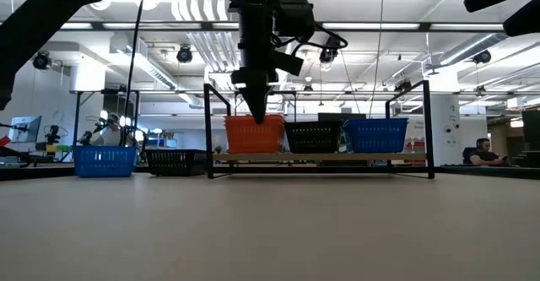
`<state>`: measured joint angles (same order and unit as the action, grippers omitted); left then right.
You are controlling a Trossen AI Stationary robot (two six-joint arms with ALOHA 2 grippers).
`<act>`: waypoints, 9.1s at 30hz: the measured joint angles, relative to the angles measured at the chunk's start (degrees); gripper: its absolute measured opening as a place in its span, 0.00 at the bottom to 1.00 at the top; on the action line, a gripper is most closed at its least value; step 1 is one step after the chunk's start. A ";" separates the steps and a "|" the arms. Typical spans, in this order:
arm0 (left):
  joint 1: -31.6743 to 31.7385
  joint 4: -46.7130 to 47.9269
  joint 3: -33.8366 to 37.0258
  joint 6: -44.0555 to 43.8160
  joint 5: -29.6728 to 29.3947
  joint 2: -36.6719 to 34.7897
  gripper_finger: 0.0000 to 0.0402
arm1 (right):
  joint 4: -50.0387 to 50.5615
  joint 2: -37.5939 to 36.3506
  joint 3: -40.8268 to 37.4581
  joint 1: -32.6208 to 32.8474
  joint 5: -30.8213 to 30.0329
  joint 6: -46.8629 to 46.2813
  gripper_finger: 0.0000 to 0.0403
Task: Stack baskets on shelf by color
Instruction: Stack the orange bin on the stacked orange bins on the shelf, then adjust the stacked black bins on the shelf, then stack the blue bin on the stacked blue bins on the shelf
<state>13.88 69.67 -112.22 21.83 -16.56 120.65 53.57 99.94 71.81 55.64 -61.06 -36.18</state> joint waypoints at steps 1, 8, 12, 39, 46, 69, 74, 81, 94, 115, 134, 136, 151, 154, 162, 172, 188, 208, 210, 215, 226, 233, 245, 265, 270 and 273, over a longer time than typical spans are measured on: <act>0.06 0.00 0.00 0.02 0.00 -0.01 0.09 | -0.01 0.00 0.00 0.02 0.01 0.00 0.56; 0.47 0.37 -0.32 -0.03 1.08 -0.90 0.28 | 0.03 -0.05 0.00 1.51 0.04 0.04 0.56; 0.44 0.11 -1.16 -0.42 1.34 -3.01 0.36 | 0.12 -0.51 0.00 3.24 0.00 -1.02 0.56; 0.32 -24.19 -0.68 8.53 10.31 3.07 0.36 | 0.35 -1.27 0.02 5.64 -0.46 -7.46 0.56; 1.32 -24.57 -0.20 4.02 10.36 3.09 0.28 | 0.20 -1.27 0.02 5.64 -0.46 -7.43 0.56; 0.49 -26.67 2.78 -0.48 10.43 2.72 0.04 | 0.12 -1.29 0.02 5.64 -0.44 -7.32 0.56; 0.51 -26.70 2.82 -0.57 10.38 2.65 0.04 | 0.12 -1.29 0.02 5.64 -0.44 -7.32 0.56; 0.66 -26.33 2.86 -2.10 10.40 2.59 0.12 | 0.12 -1.31 0.02 5.64 -0.42 -7.32 0.56; -1.54 -7.80 -0.61 -7.02 10.16 -9.53 0.36 | -0.05 -1.31 0.02 5.62 -0.28 -8.00 0.56; -24.09 4.20 44.64 -57.41 -4.52 -52.87 0.36 | -0.77 -1.36 -2.48 8.31 -0.52 -16.45 0.56; -1.32 -13.06 74.69 -57.16 -14.90 -60.50 0.36 | -0.99 -1.36 -2.60 8.09 -8.59 -12.66 0.56; 1.87 -16.54 74.60 -54.27 -13.22 -58.53 0.36 | -1.08 -1.36 -2.60 8.09 -8.59 -12.74 0.56; 11.69 -19.64 72.41 -46.49 -6.07 -38.69 0.30 | -2.06 -1.33 -2.60 8.09 -8.55 -13.35 0.56; 8.97 -19.56 71.29 -46.92 1.49 -38.29 0.19 | -2.05 -1.31 -2.60 8.09 -8.55 -13.35 0.56; -10.41 -19.47 68.34 -60.17 18.52 -40.50 0.02 | -3.15 -1.27 -2.56 8.23 -8.21 -13.36 0.56; -39.64 -41.21 62.50 -81.68 15.13 -36.69 0.00 | -2.95 -1.27 1.03 9.63 -0.61 -10.65 0.56; -34.08 -51.20 20.34 -51.25 7.67 1.55 0.00 | 9.86 -4.02 4.51 13.25 14.21 -27.73 0.56; -30.75 -50.82 5.66 -43.74 9.57 12.18 0.17 | 10.44 -3.13 0.08 9.82 5.81 -29.11 0.56; -30.75 -50.74 5.77 -43.81 9.55 12.18 0.20 | 9.97 -3.73 0.04 7.48 6.52 -24.57 0.56; -30.75 -50.85 5.75 -43.83 9.50 12.18 0.23 | 6.61 -4.81 0.00 -0.15 14.49 -10.67 0.56; -30.74 -51.21 5.75 -43.85 9.30 12.18 0.23 | -5.43 -4.98 -5.29 -13.20 33.35 0.98 0.50; -30.75 -51.11 5.70 -43.78 9.16 11.41 0.23 | -10.42 -5.01 -8.67 -13.64 36.14 2.60 0.26; -34.02 -38.34 7.81 -40.91 5.34 -2.69 0.23 | -2.41 -5.38 -5.69 -8.79 35.07 2.21 0.02; -48.34 -68.54 53.22 -63.21 -27.80 -23.90 0.23 | 17.87 -32.69 -1.92 -38.16 26.26 30.66 0.02; -48.34 -82.25 60.79 -62.95 -27.49 -24.00 0.23 | 16.63 -34.38 -2.46 -59.27 35.38 43.58 0.02; -48.39 -83.59 61.80 -62.96 -27.47 -24.19 0.23 | 13.52 -34.08 -3.75 -68.55 42.31 49.57 0.02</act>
<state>-34.50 -13.92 -50.42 -41.14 -44.03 96.47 67.09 65.86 68.06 -12.92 -18.74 13.39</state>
